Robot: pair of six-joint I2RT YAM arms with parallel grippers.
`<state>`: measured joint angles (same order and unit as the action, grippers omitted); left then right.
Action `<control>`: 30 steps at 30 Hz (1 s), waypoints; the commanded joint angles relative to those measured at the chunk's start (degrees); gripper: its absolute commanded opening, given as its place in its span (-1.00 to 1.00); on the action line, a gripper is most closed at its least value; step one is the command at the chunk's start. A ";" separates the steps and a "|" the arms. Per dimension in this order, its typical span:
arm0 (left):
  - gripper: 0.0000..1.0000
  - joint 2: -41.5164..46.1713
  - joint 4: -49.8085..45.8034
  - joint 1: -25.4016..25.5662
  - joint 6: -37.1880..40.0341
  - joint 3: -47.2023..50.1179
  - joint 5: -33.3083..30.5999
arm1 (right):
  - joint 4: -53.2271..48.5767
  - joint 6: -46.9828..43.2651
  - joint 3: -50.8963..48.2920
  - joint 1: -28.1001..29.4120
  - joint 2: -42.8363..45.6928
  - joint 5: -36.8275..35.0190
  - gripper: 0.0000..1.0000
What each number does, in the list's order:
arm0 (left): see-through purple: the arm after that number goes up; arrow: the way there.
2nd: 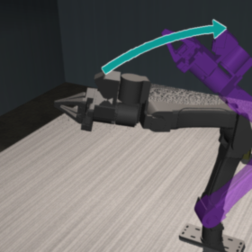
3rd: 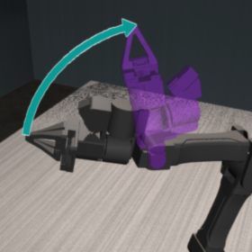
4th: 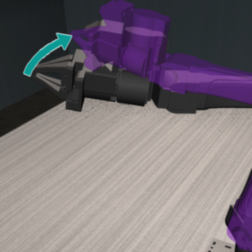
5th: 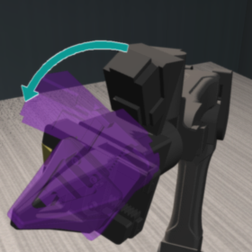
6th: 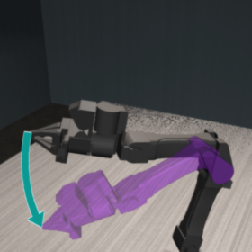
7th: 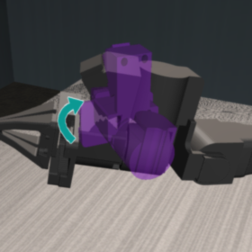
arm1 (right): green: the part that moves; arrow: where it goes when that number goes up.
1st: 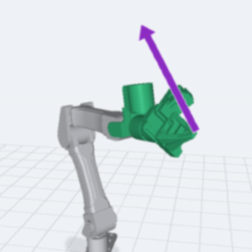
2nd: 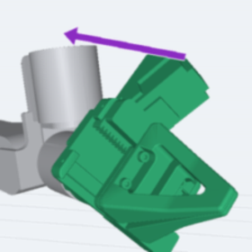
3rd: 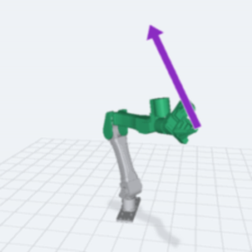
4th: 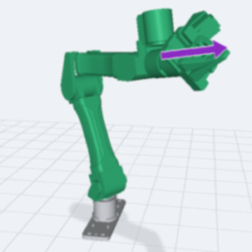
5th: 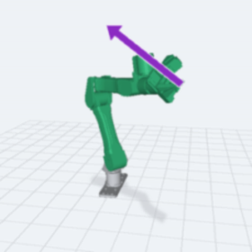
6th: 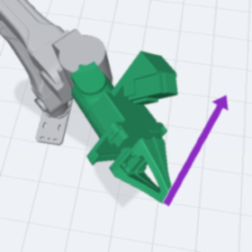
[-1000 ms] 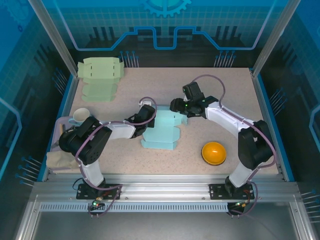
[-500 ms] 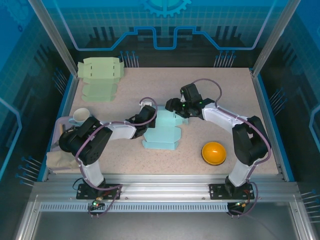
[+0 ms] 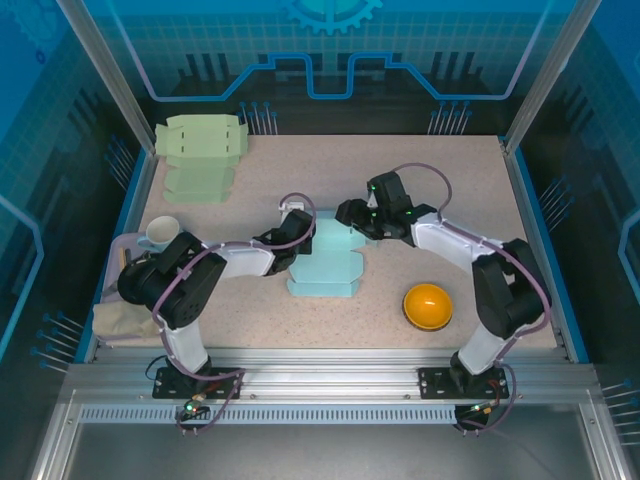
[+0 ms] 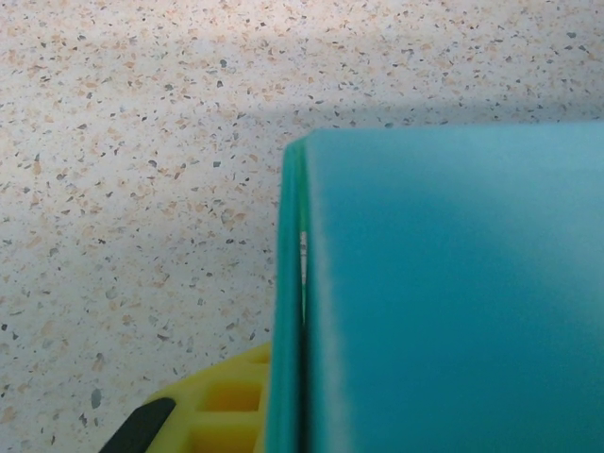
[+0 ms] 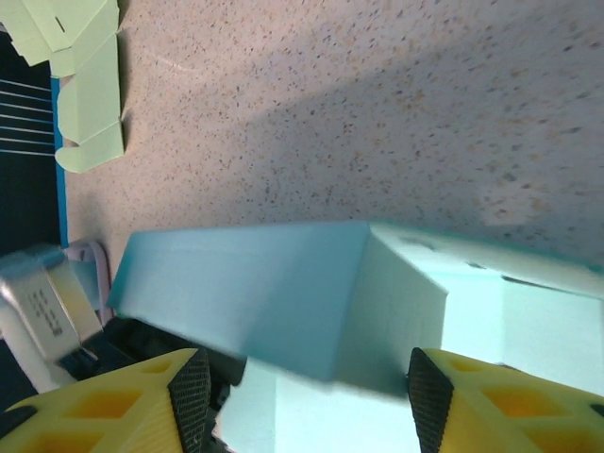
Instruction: Fold the paper box
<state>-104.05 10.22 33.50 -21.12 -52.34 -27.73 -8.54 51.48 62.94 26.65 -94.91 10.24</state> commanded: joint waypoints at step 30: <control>-0.84 -5.45 -13.88 0.20 -4.47 -9.93 -0.84 | -2.51 -21.86 0.75 -3.71 -10.79 -7.66 -0.05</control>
<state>-107.92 -0.38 33.50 -24.16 -61.28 -28.95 -13.26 29.32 63.18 23.09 -104.14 0.84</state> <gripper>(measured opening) 0.107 0.475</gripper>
